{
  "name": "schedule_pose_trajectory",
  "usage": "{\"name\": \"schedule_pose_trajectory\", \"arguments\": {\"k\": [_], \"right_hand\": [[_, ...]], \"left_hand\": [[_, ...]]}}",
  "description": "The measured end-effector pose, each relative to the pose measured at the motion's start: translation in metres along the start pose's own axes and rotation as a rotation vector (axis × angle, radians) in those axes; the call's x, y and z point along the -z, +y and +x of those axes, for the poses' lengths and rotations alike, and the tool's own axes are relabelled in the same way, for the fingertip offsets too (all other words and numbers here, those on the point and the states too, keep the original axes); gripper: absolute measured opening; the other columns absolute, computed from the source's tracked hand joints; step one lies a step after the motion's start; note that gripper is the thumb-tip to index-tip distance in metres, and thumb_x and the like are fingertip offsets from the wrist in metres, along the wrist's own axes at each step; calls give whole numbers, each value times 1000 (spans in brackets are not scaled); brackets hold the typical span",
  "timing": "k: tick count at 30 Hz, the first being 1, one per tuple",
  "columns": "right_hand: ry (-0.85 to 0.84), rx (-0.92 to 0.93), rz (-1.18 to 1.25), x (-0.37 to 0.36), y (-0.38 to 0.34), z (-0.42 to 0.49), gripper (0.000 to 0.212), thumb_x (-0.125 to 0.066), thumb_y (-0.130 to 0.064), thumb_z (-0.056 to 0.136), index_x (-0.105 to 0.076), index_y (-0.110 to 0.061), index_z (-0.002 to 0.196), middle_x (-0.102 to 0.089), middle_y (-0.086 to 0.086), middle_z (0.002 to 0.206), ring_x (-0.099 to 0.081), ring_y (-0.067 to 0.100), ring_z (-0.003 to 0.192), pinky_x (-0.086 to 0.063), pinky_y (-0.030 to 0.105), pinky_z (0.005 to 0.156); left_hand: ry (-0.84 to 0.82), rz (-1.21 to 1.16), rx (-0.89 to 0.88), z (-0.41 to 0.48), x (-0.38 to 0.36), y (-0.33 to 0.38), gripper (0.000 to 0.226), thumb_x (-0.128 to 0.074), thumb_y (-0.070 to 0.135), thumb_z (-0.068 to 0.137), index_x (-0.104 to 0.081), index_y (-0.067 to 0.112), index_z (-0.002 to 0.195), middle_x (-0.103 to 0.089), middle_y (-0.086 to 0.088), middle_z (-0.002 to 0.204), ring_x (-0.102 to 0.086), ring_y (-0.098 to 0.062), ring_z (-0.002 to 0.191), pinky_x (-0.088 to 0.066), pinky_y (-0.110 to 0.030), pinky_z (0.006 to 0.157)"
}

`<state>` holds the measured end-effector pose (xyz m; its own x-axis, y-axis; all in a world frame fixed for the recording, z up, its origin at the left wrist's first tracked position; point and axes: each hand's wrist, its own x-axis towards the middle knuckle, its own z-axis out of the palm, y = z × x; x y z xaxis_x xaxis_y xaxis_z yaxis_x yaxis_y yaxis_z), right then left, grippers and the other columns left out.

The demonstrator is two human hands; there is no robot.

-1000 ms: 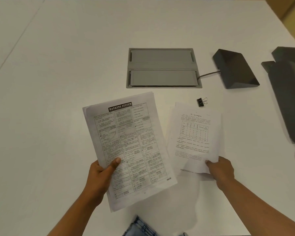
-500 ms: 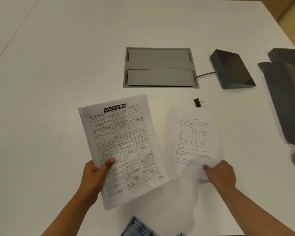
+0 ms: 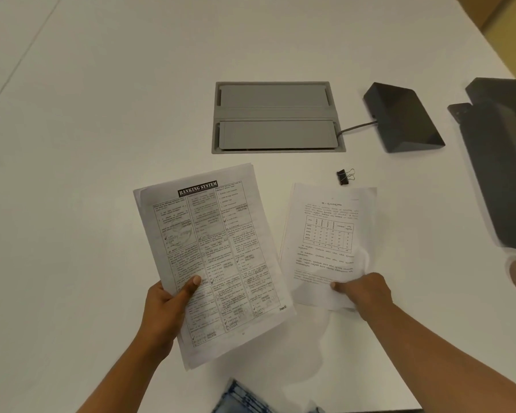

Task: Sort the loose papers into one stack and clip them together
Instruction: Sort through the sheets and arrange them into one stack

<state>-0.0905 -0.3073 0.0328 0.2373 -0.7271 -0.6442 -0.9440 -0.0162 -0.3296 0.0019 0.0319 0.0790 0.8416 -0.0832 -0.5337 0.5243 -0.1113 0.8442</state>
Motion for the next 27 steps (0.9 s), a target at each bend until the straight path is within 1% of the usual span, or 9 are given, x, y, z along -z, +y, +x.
{"name": "schedule_pose_trajectory", "arguments": {"k": [4, 6, 8, 11, 13, 17, 20, 23, 27], "right_hand": [[50, 94, 123, -2, 12, -1, 46, -87, -32, 67, -67, -5, 99, -70, 11, 97, -66, 33, 89, -58, 43, 79], [75, 157, 205, -1, 18, -4, 26, -80, -29, 77, -68, -10, 91, -71, 10, 93, -65, 30, 84, -56, 41, 79], [99, 184, 281, 2, 25, -5, 15, -74, -27, 84, -67, -13, 84, -71, 9, 89, -63, 28, 81, -54, 38, 76], [127, 249, 301, 9, 34, -4, 16, -69, -26, 88, -68, -11, 84, -72, 9, 89, -65, 29, 82, -55, 39, 76], [118, 277, 316, 14, 42, -1, 11, -69, -25, 89, -66, -14, 89, -70, 9, 92, -65, 30, 86, -53, 38, 77], [78, 263, 366, 20, 56, 7, 11, -67, -25, 91, -66, -15, 95, -72, 11, 99, -66, 33, 92, -54, 41, 82], [38, 238, 464, 24, 59, 6, 11, -66, -24, 92, -67, -13, 93, -71, 12, 98, -65, 31, 89, -52, 38, 79], [25, 243, 591, 32, 56, -1, 15, -66, -23, 93, -67, -9, 99, -70, 13, 101, -63, 24, 82, -49, 34, 75], [-21, 221, 781, 48, 48, -13, 16, -64, -24, 94, -67, -17, 107, -71, 5, 106, -66, 26, 96, -52, 35, 80]], "left_hand": [[-3, 9, 0, 0, 5, -1, 29, -69, 19, 87, -69, 12, 115, -79, -2, 103, -77, -28, 90, -63, -48, 75], [-10, 15, -5, 0, 8, -2, 27, -69, 20, 87, -70, 13, 113, -80, 0, 101, -77, -25, 88, -64, -44, 72], [-12, 17, -7, -2, 11, -4, 22, -69, 19, 87, -71, 16, 109, -80, 2, 99, -78, -23, 86, -65, -39, 68], [-8, 8, -2, -3, 16, -6, 19, -68, 16, 89, -71, 15, 107, -80, 2, 98, -78, -23, 86, -64, -37, 66], [-1, 9, -1, -4, 17, -7, 20, -67, 16, 89, -71, 14, 108, -80, 1, 98, -78, -23, 86, -64, -37, 66], [9, 18, 5, -4, 19, -7, 20, -68, 16, 89, -71, 14, 109, -80, 0, 98, -78, -24, 85, -64, -38, 66], [15, 30, 5, -4, 18, -6, 23, -68, 17, 89, -70, 12, 111, -80, 0, 97, -78, -25, 84, -64, -39, 65], [30, 41, -2, -5, 18, -3, 24, -68, 17, 89, -70, 12, 112, -80, -1, 99, -77, -26, 85, -64, -40, 66], [87, 58, -19, -5, 25, 2, 28, -67, 17, 90, -67, 10, 117, -75, -5, 105, -73, -31, 91, -62, -47, 75]]}}
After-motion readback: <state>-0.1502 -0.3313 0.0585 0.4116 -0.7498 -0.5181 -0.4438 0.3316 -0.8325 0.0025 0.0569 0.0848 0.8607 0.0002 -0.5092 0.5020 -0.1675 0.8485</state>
